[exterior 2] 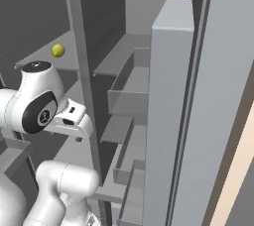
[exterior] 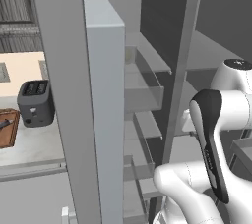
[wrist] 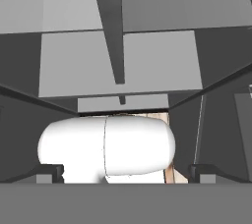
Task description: Retrieve a lemon from the fridge and place it on the cutting board with the fish.
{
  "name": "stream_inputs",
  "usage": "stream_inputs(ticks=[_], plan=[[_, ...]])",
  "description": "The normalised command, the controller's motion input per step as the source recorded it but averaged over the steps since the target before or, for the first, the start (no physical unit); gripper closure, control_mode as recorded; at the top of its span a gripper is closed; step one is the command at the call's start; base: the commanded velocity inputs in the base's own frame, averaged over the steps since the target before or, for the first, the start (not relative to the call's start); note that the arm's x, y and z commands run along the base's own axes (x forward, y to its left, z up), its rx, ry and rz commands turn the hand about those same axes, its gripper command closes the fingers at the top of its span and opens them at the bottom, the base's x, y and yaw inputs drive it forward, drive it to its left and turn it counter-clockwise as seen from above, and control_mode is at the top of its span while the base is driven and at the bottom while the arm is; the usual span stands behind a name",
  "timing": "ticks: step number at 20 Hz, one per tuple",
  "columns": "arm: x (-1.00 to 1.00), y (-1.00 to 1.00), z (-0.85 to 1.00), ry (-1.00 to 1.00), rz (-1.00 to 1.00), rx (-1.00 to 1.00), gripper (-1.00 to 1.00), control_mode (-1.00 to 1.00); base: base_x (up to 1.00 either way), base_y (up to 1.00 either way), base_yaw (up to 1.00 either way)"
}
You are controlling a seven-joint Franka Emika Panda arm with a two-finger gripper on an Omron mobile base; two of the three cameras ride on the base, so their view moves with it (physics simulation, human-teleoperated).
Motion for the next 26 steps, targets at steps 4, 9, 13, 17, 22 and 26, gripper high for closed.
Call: stream_inputs(ticks=[4,9,13,17,22,26], plan=[[0.07,0.0,0.0,0.0,0.0,0.0,-1.0,-1.0,0.0,0.0,0.0],[0.0,0.03,0.13,-0.11,0.09,0.0,-1.0,-1.0,0.0,0.0,0.0],[-0.04,0.05,0.72,-0.38,0.39,-0.02,-1.0,-1.0,0.0,0.0,0.0],[-0.12,0.04,0.96,-0.39,0.36,-0.17,-1.0,-1.0,0.0,0.0,0.0],[-0.01,0.09,0.84,-0.37,0.3,-0.3,-1.0,-1.0,0.0,0.0,0.0],[0.14,0.37,0.54,-0.1,0.3,-0.36,-1.0,-1.0,0.0,0.0,0.0]])
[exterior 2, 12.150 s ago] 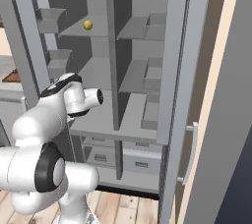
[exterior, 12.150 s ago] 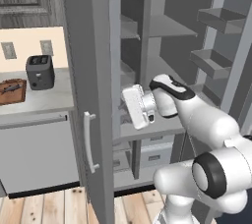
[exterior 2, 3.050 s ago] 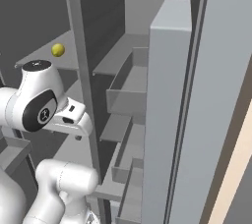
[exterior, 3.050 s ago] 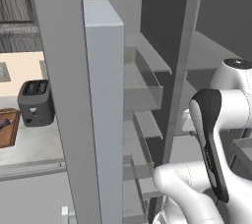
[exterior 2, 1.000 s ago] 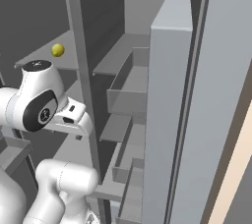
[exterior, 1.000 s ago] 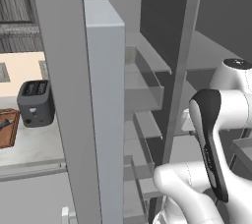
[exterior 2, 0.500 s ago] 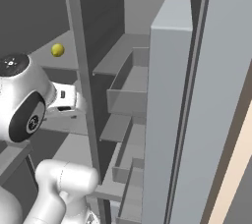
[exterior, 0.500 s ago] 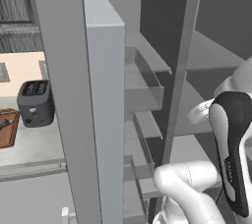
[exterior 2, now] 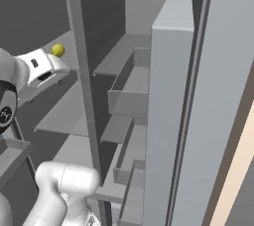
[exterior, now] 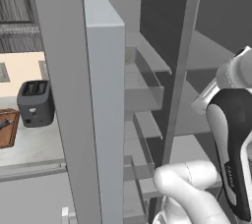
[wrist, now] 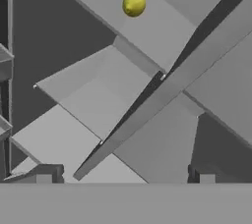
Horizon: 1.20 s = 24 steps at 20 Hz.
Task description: Retrieve a lemon from the fridge and place it on the cutting board with the fish.
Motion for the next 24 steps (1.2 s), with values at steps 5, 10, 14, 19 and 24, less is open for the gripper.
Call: stream_inputs(ticks=[5,10,14,19,24], plan=[[0.32,0.15,0.36,-0.04,0.27,-0.15,-1.0,-1.0,0.0,0.0,0.0],[0.18,0.22,0.3,0.03,0.29,-0.13,-1.0,-1.0,0.0,0.0,0.0],[0.19,0.38,0.17,0.01,0.19,-0.15,-1.0,-1.0,0.0,0.0,0.0],[0.56,0.46,0.0,0.02,0.0,-0.09,-1.0,-1.0,0.0,0.0,0.0],[0.59,0.36,-0.03,0.0,-0.04,0.0,-1.0,-1.0,0.0,0.0,0.0]])
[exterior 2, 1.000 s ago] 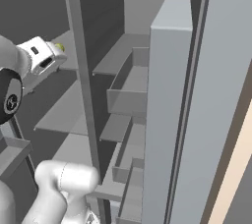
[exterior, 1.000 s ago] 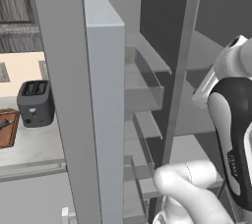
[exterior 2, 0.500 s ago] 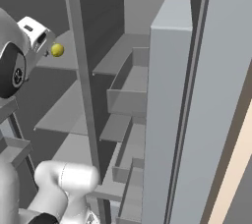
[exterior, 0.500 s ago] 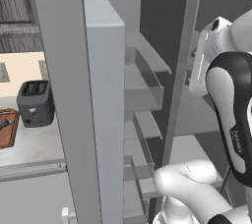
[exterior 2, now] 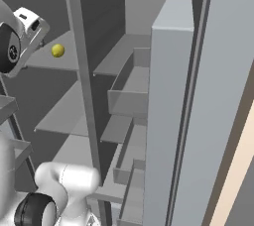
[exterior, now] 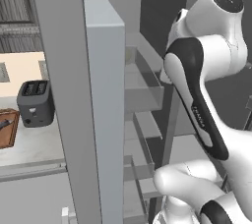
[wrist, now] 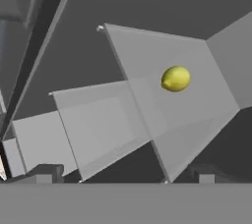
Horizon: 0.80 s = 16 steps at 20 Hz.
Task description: Retrieve a lemon from the fridge and place it on the cutting board with the fish.
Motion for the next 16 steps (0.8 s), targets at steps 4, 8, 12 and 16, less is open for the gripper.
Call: stream_inputs(ticks=[4,8,12,16], plan=[[0.73,0.01,0.0,0.0,0.0,0.0,-1.0,-1.0,0.0,0.0,0.0],[0.65,0.0,-0.03,0.0,0.0,0.06,-1.0,-1.0,0.0,0.0,0.0],[0.58,0.02,-0.02,0.0,0.0,0.08,-1.0,-1.0,0.0,0.0,0.0],[0.53,0.18,0.0,0.03,0.0,0.06,-1.0,-1.0,0.0,0.0,0.0]])
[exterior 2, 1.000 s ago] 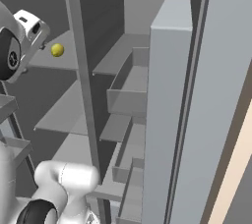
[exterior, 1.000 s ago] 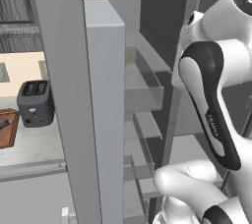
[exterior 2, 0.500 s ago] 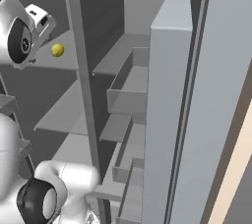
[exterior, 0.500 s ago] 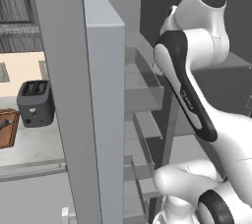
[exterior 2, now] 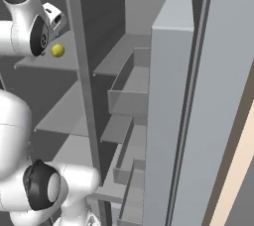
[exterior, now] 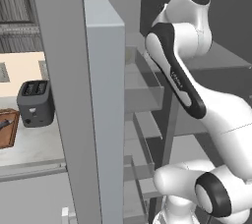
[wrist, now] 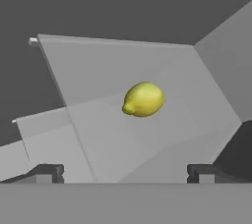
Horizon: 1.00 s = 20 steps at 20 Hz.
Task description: Retrieve a lemon from the fridge and place it on the cutting board with the fish.
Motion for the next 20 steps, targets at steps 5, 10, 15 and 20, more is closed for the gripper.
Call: stream_inputs(ticks=[5,10,15,20], plan=[[0.49,0.15,0.0,0.08,0.0,0.01,-1.0,-1.0,0.0,0.0,0.0],[0.4,0.01,0.0,0.14,0.0,0.0,-1.0,-1.0,0.0,0.0,0.0],[0.34,0.06,-0.03,0.09,0.03,0.0,-1.0,-1.0,0.0,0.0,0.0],[0.27,0.18,-0.14,0.0,0.05,0.0,-1.0,-1.0,0.0,0.0,0.0]])
